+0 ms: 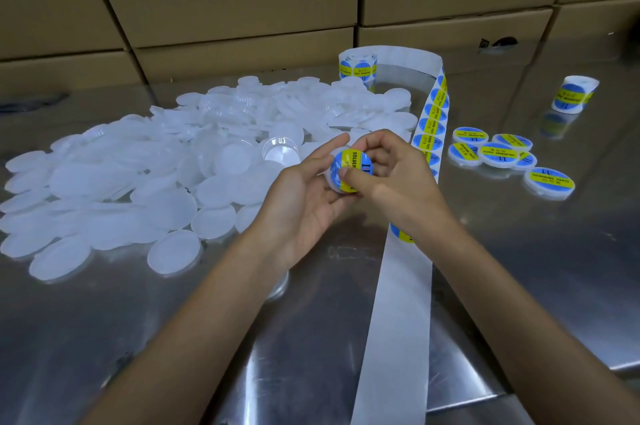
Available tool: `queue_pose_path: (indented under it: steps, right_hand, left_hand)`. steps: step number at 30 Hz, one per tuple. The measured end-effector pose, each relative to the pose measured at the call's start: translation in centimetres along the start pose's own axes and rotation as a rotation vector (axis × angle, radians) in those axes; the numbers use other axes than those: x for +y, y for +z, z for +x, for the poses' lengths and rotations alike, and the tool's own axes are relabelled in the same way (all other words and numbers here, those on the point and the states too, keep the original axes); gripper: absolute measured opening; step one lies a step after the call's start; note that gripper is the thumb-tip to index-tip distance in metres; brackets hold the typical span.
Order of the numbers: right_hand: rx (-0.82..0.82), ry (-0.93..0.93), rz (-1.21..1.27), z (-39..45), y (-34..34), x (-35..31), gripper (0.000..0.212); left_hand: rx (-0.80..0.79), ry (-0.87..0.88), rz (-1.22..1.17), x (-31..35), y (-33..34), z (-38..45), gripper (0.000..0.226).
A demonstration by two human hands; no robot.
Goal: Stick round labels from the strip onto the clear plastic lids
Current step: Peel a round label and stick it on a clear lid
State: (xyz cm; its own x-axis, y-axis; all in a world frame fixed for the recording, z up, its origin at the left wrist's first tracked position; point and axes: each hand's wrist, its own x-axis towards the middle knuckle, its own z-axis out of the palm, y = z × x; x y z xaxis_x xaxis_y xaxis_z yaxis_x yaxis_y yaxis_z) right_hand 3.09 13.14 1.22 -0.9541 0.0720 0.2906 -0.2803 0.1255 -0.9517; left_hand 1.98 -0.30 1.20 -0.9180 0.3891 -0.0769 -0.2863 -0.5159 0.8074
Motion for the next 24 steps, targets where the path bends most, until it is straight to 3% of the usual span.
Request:
queue_pose_path:
  steps: [19, 24]
  right_hand:
    - [0.078, -0.069, -0.205, 0.1, 0.1, 1.3, 0.023]
    - [0.178, -0.122, -0.319, 0.1, -0.5, 1.7, 0.047]
  left_hand:
    - [0.022, -0.002, 0.025, -0.1, 0.2, -0.5, 0.038]
    - [0.004, -0.04, -0.142, 0.4, -0.2, -0.6, 0.042]
